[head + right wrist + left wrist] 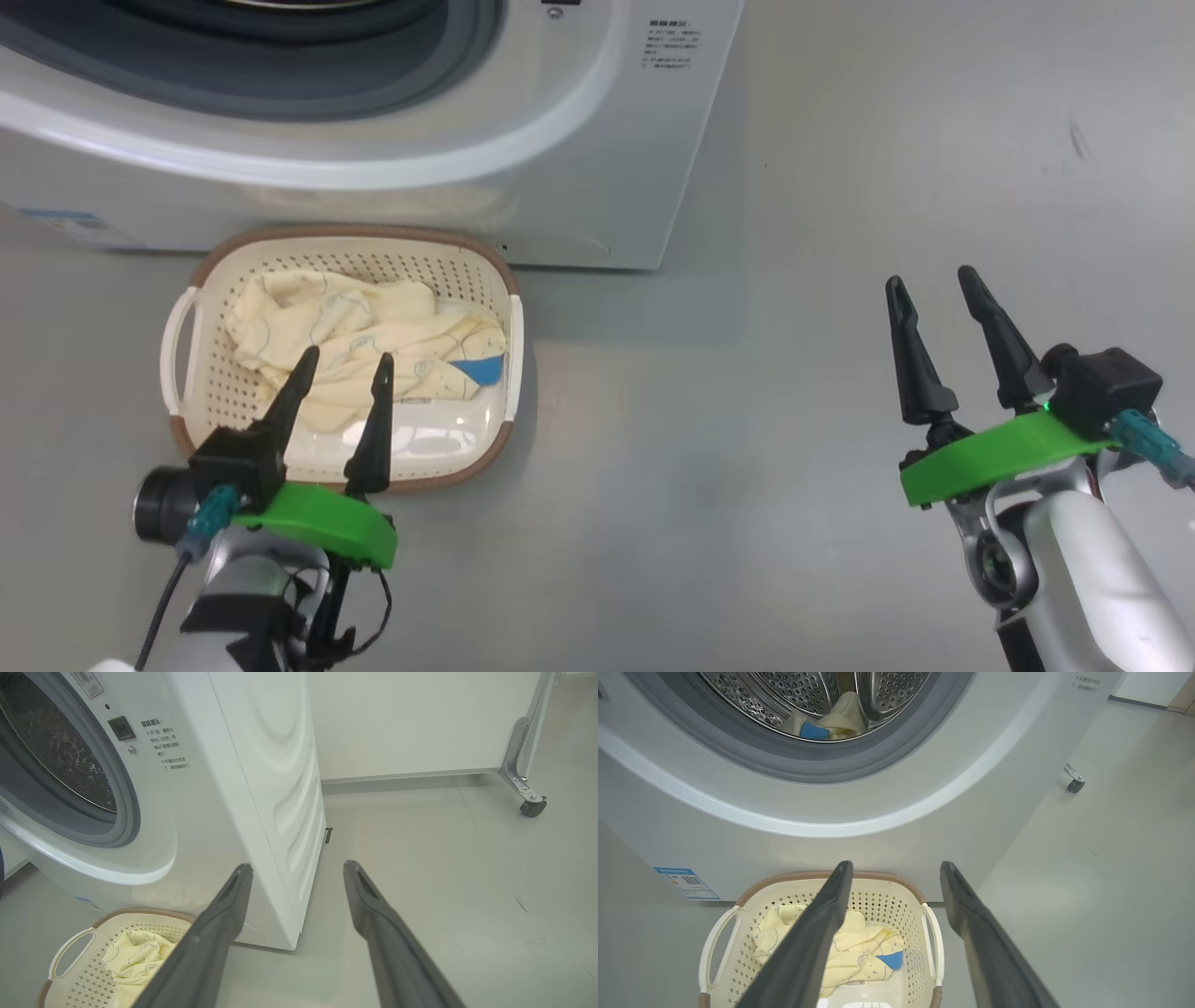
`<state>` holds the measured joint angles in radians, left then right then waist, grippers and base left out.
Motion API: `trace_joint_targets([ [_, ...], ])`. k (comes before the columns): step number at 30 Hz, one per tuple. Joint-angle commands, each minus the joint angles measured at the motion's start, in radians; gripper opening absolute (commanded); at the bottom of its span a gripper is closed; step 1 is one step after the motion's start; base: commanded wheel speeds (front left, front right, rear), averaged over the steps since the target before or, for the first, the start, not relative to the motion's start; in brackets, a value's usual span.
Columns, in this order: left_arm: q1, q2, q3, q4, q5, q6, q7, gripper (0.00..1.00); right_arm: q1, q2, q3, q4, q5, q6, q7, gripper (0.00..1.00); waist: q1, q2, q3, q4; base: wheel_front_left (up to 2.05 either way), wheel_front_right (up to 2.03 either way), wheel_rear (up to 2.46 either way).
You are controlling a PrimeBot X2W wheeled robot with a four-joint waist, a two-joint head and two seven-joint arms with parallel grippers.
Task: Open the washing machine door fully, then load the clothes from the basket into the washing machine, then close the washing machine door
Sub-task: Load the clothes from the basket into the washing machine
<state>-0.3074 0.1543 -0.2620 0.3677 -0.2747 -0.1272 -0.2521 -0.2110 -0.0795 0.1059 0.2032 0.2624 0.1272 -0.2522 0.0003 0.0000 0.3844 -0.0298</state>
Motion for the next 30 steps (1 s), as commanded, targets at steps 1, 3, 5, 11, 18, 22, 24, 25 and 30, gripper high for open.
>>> trace_joint_targets([
  [1, -0.055, 0.038, 0.02, 0.009, -0.01, -0.003, -0.01, 1.0, -0.031, -0.009, 0.019, -0.038, -0.013, 0.003, -0.01, 1.0, -0.0003, 0.0, 0.1, -0.017, 0.0, 0.0, 0.0],
  [3, -0.109, 0.056, 0.001, 0.055, -0.005, -0.003, -0.01, 1.0, -0.046, -0.009, 0.019, -0.045, -0.019, 0.003, -0.01, 1.0, -0.0003, 0.0, 0.149, -0.019, 0.0, 0.0, 0.0],
  [5, -0.162, 0.073, -0.02, 0.118, -0.003, -0.003, -0.01, 1.0, -0.061, -0.009, 0.026, -0.046, -0.025, 0.003, -0.01, 1.0, -0.0003, 0.0, 0.193, -0.023, 0.0, 0.0, 0.0],
  [11, -0.33, 0.114, -0.08, 0.302, -0.019, -0.003, -0.01, 1.0, -0.11, -0.003, 0.023, -0.065, -0.03, 0.003, -0.01, 1.0, -0.0003, 0.0, 0.316, -0.039, 0.0, 0.0, 0.0],
  [18, -0.487, 0.156, -0.156, 0.453, -0.042, -0.003, -0.01, 1.0, -0.137, 0.006, 0.033, -0.075, -0.037, 0.003, -0.01, 1.0, -0.0003, 0.0, 0.415, -0.064, 0.0, 0.0, 0.0],
  [22, -0.583, 0.179, -0.222, 0.556, -0.065, -0.003, -0.01, 1.0, -0.149, 0.014, 0.043, -0.081, -0.038, 0.003, -0.01, 1.0, -0.0003, 0.0, 0.462, -0.088, 0.0, 0.0, 0.0],
  [24, -0.627, 0.188, -0.25, 0.602, -0.09, -0.003, -0.001, 1.0, -0.153, 0.017, 0.05, -0.083, -0.041, 0.003, -0.01, 1.0, -0.0003, 0.0, 0.483, -0.101, 0.0, 0.0, 0.0],
  [25, -0.65, 0.197, -0.271, 0.624, -0.097, -0.003, 0.012, 1.0, -0.156, 0.018, 0.056, -0.087, -0.042, 0.003, -0.01, 1.0, -0.0003, 0.0, 0.496, -0.108, 0.0, 0.0, 0.0],
  [30, -0.752, 0.244, -0.379, 0.695, -0.136, -0.003, 0.063, 1.0, -0.162, 0.024, 0.07, -0.106, -0.038, 0.003, -0.01, 1.0, -0.0003, 0.0, 0.551, -0.15, 0.0, 0.0, 0.0],
])
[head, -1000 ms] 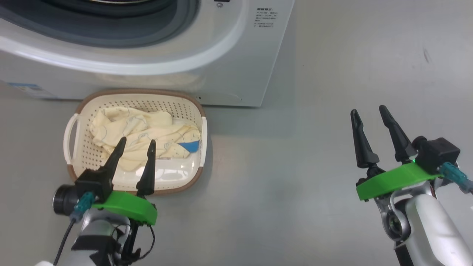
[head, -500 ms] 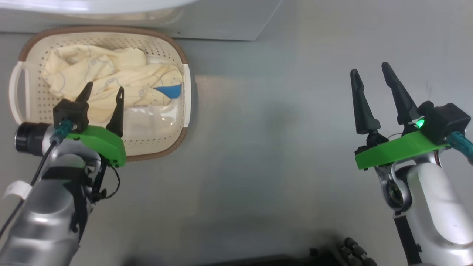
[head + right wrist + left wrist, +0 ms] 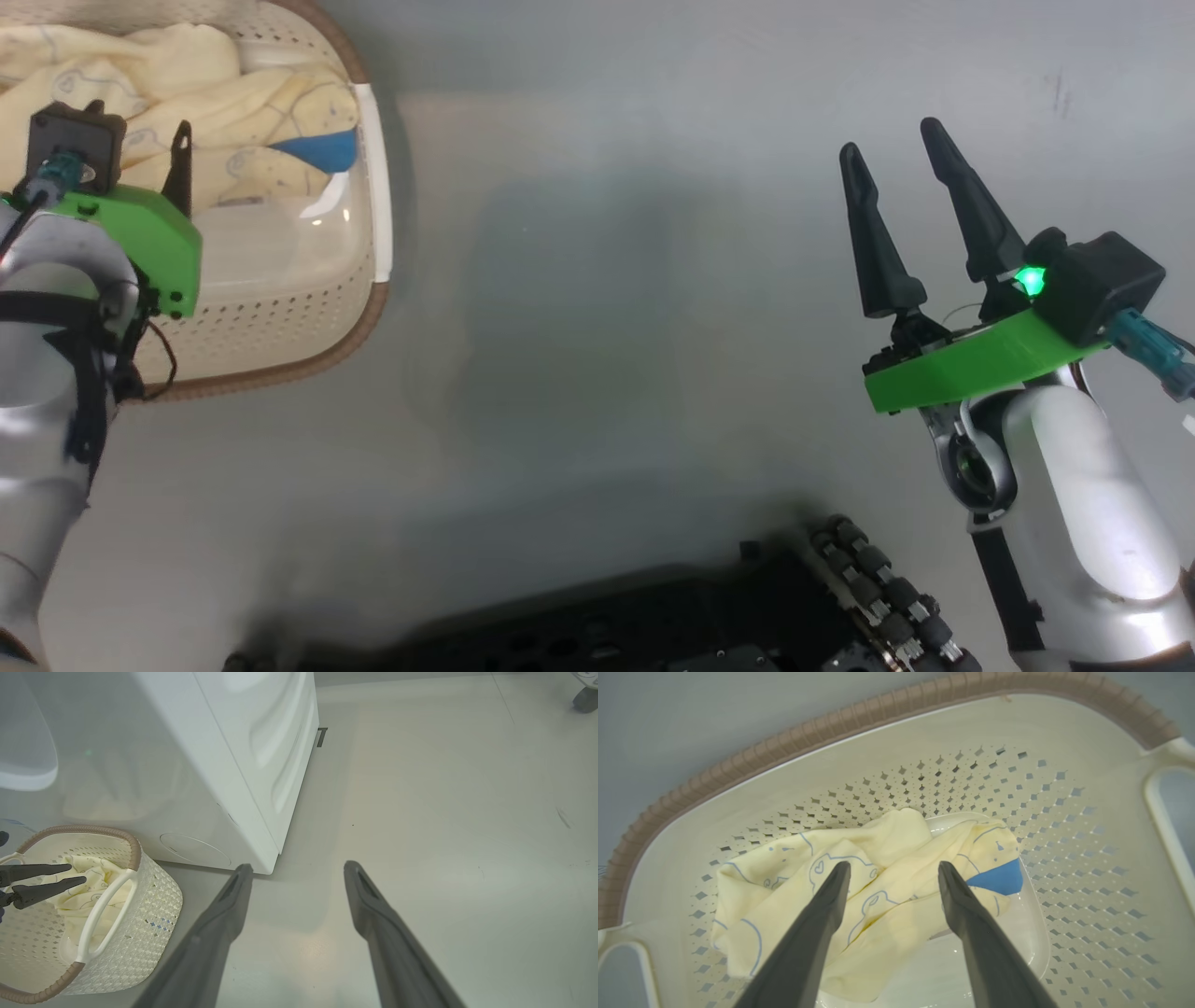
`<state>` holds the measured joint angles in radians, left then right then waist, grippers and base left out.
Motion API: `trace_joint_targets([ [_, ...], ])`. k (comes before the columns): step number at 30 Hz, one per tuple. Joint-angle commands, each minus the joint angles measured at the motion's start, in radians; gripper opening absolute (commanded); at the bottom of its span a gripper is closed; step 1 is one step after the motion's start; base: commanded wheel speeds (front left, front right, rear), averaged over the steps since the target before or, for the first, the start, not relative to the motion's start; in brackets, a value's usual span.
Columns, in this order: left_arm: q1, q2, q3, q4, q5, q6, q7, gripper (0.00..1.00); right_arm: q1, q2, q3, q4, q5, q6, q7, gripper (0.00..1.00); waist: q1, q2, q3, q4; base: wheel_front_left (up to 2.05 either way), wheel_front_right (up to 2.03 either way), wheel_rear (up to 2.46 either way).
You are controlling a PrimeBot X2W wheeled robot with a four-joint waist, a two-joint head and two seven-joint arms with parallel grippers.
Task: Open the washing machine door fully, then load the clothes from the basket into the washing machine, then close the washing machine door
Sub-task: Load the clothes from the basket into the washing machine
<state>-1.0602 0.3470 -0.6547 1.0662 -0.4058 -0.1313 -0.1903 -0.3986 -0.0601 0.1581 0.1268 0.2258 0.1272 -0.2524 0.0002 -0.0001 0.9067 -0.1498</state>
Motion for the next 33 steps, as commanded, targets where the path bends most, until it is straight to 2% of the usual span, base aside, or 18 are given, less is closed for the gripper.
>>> trace_joint_targets([
  [1, -0.016, 0.062, -0.009, 0.007, -0.011, 0.001, 0.016, 1.0, 0.025, 0.006, 0.022, -0.031, 0.0, 0.003, -0.009, 1.0, -0.0002, 0.0001, 0.039, -0.04, 0.0, 0.0, 0.0],
  [6, -0.095, 0.117, -0.113, 0.052, -0.045, 0.001, 0.11, 1.0, 0.018, 0.009, 0.047, -0.048, 0.002, 0.003, -0.009, 1.0, -0.0002, 0.0001, 0.087, -0.083, 0.0, 0.0, 0.0],
  [11, -0.154, 0.144, -0.181, 0.097, -0.066, 0.001, 0.168, 1.0, 0.029, 0.01, 0.059, -0.072, 0.02, 0.003, -0.009, 1.0, -0.0002, 0.0001, 0.109, -0.101, 0.0, 0.0, 0.0],
  [24, -0.217, 0.146, -0.295, 0.176, -0.091, 0.001, 0.217, 1.0, 0.097, 0.01, 0.066, -0.134, 0.009, 0.003, -0.009, 1.0, -0.0002, 0.0001, 0.128, -0.117, 0.0, 0.0, 0.0],
  [33, -0.233, 0.143, -0.308, 0.21, -0.109, 0.001, 0.258, 1.0, 0.134, 0.01, 0.069, -0.173, -0.007, 0.003, -0.009, 1.0, -0.0002, 0.0001, 0.136, -0.118, 0.0, 0.0, 0.0],
])
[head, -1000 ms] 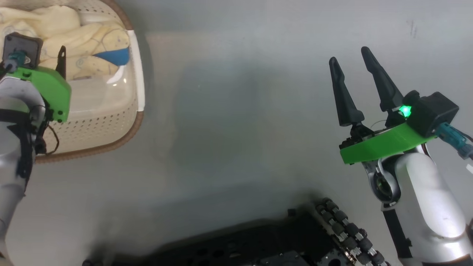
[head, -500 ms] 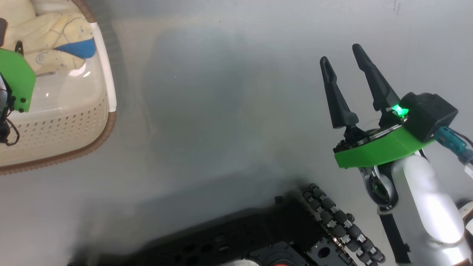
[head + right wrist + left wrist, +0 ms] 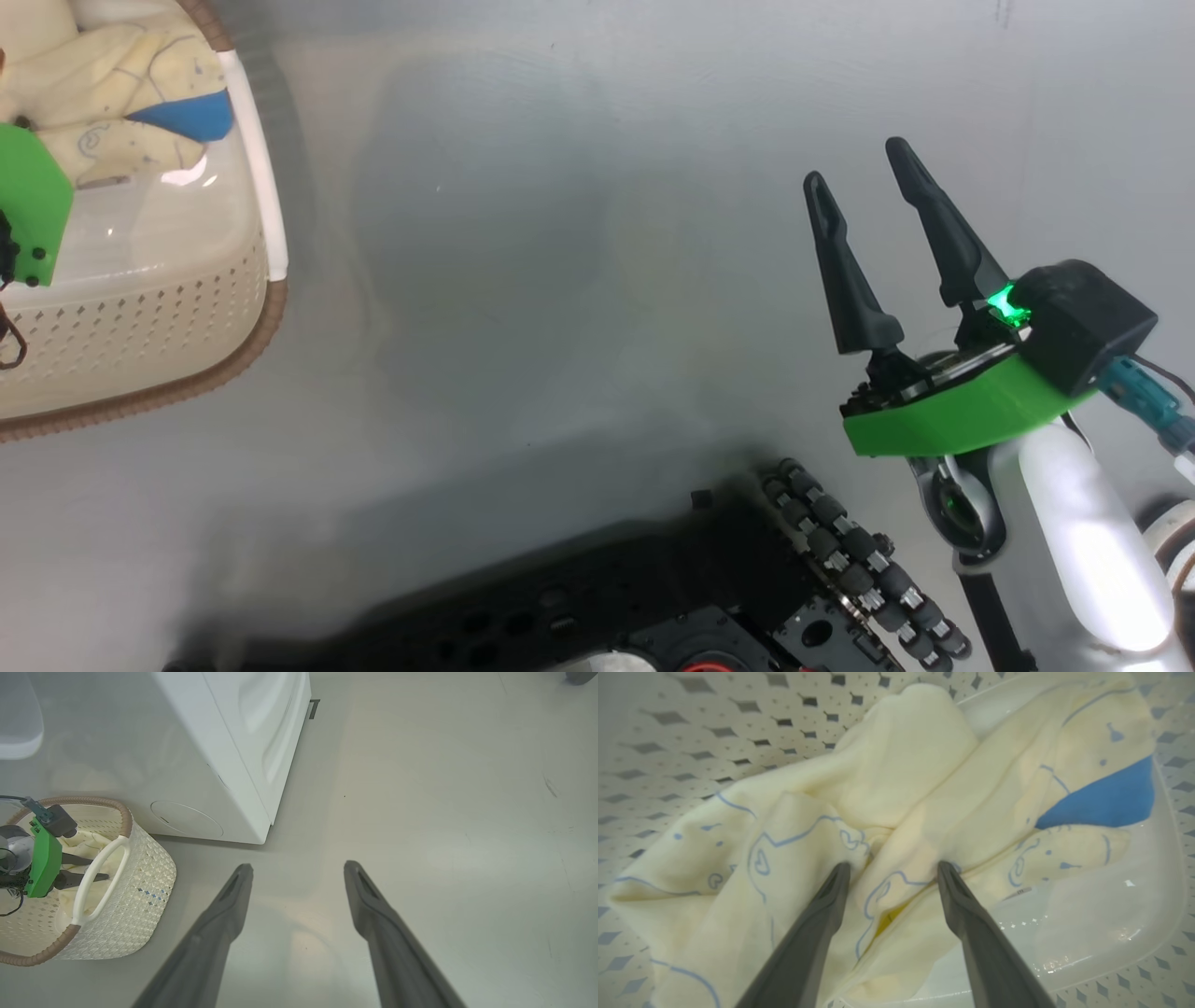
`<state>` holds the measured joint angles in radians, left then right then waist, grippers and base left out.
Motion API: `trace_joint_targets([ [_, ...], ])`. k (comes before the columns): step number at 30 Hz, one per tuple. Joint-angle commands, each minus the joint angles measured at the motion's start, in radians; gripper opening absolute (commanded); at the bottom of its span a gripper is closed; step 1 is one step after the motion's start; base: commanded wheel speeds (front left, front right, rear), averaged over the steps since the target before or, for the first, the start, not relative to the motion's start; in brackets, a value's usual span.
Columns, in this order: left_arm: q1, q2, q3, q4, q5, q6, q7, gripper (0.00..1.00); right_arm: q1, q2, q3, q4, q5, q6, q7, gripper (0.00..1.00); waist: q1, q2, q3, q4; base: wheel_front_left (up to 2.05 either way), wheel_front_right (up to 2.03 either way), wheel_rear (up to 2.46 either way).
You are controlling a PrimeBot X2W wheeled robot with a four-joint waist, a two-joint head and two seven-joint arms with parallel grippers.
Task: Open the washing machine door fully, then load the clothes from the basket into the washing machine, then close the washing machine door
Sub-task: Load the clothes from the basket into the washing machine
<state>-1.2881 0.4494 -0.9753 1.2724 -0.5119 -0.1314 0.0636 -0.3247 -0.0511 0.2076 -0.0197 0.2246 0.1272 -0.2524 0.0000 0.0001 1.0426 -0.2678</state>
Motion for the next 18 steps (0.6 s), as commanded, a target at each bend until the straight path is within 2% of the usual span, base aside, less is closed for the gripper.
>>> trace_joint_targets([
  [1, -0.007, 0.039, 0.011, 0.005, -0.004, 0.001, 0.005, 1.0, 0.065, 0.001, 0.019, -0.031, -0.009, 0.003, -0.009, 1.0, 0.0, -0.0001, 0.001, 0.001, 0.0, 0.0, 0.0],
  [9, -0.013, 0.024, 0.016, 0.013, -0.025, 0.005, 0.029, 1.0, 0.092, 0.001, 0.022, -0.065, -0.023, 0.003, -0.009, 1.0, 0.0, -0.0001, 0.008, 0.008, 0.0, 0.0, 0.0],
  [10, -0.013, 0.021, 0.018, 0.014, -0.03, 0.005, 0.034, 0.72, 0.095, 0.001, 0.022, -0.068, -0.025, 0.003, -0.009, 1.0, 0.0, -0.0001, 0.008, 0.008, 0.0, 0.0, 0.0],
  [11, -0.013, 0.018, 0.018, 0.014, -0.032, 0.005, 0.036, 0.29, 0.097, 0.001, 0.021, -0.071, -0.027, 0.003, -0.009, 1.0, 0.0, -0.0001, 0.009, 0.01, 0.0, 0.0, 0.0],
  [12, -0.014, 0.015, 0.017, 0.015, -0.034, 0.004, 0.036, 0.0, 0.099, 0.001, 0.02, -0.073, -0.03, 0.003, -0.009, 1.0, 0.0, -0.0001, 0.009, 0.011, 0.0, 0.0, 0.0],
  [18, -0.012, 0.0, 0.019, 0.016, -0.052, 0.003, 0.034, 0.0, 0.097, 0.001, 0.017, -0.075, -0.037, 0.003, -0.009, 1.0, 0.0, -0.0001, 0.007, 0.016, 0.0, 0.0, 0.0],
])
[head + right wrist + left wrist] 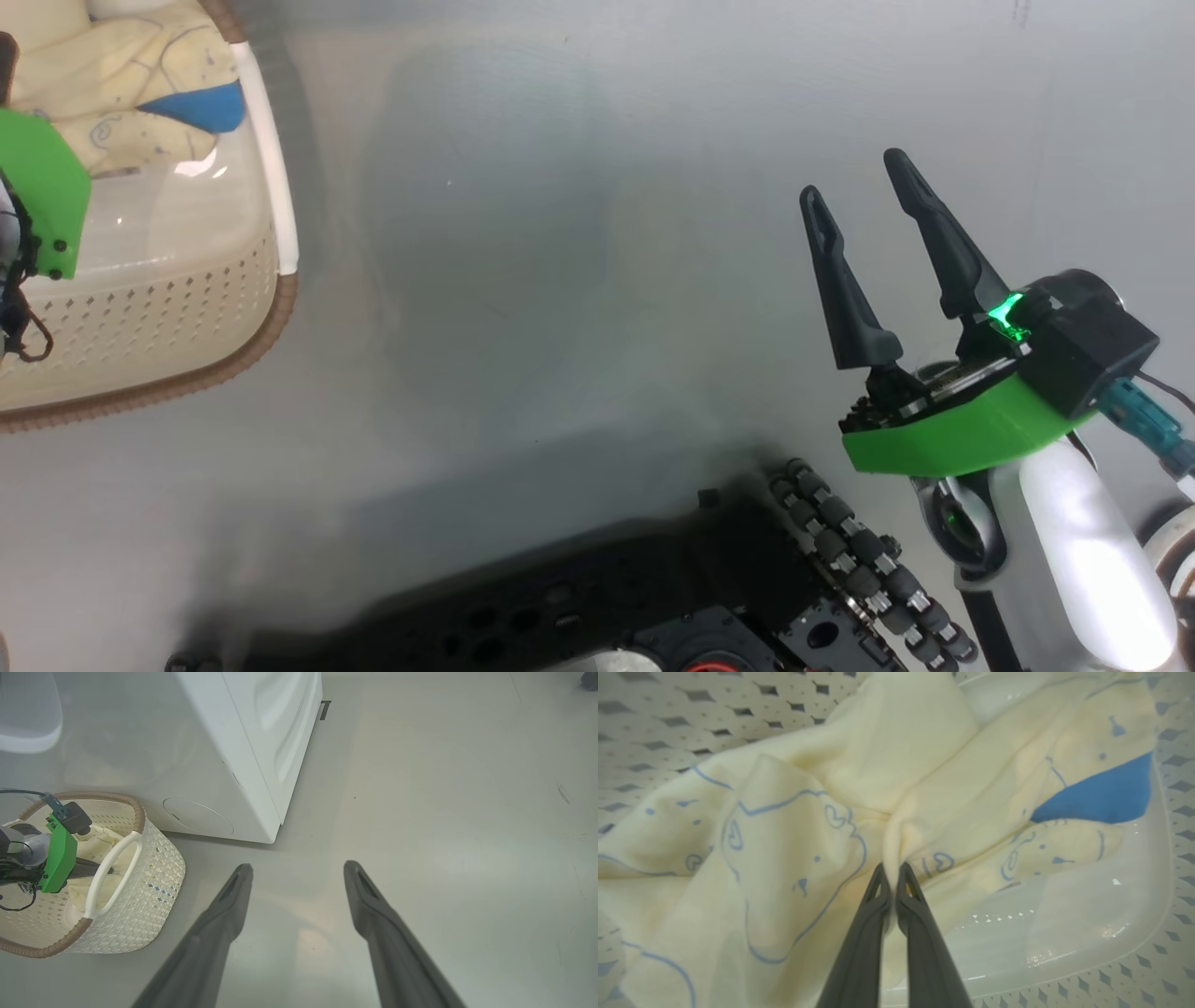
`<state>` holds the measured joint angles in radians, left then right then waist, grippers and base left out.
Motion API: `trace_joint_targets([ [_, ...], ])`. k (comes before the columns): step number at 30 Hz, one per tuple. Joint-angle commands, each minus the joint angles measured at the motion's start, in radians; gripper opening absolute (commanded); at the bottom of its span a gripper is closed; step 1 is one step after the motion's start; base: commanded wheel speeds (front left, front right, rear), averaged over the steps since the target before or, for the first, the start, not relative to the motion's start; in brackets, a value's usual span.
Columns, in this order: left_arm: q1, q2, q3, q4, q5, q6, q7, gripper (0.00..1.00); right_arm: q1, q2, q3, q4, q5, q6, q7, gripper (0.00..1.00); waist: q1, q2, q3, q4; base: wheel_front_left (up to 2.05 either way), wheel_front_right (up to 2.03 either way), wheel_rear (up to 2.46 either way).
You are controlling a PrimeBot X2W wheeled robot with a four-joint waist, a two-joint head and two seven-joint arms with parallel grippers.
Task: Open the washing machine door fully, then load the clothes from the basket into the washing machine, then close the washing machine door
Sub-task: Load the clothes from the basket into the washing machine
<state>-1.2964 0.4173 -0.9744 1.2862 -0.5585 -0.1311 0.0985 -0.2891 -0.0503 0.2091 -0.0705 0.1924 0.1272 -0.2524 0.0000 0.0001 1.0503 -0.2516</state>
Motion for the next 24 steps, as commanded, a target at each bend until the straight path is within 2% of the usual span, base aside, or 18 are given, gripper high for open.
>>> trace_joint_targets([
  [1, -0.004, 0.033, 0.018, 0.002, -0.007, 0.003, -0.004, 0.0, 0.058, 0.0, 0.015, -0.025, -0.004, 0.003, -0.009, 1.0, 0.0, -0.0001, -0.002, 0.0, 0.0, 0.0, 0.0],
  [15, 0.008, 0.019, 0.025, 0.003, -0.03, 0.009, -0.125, 0.0, -0.045, 0.0, -0.009, -0.01, 0.019, 0.003, -0.009, 1.0, 0.0, -0.0001, -0.055, 0.003, 0.0, 0.0, 0.0],
  [24, 0.077, -0.01, 0.035, 0.003, -0.054, 0.019, -0.224, 0.0, -0.082, 0.0, -0.023, 0.031, 0.024, 0.003, -0.009, 1.0, 0.0, -0.0001, -0.157, 0.032, 0.0, 0.0, 0.0],
])
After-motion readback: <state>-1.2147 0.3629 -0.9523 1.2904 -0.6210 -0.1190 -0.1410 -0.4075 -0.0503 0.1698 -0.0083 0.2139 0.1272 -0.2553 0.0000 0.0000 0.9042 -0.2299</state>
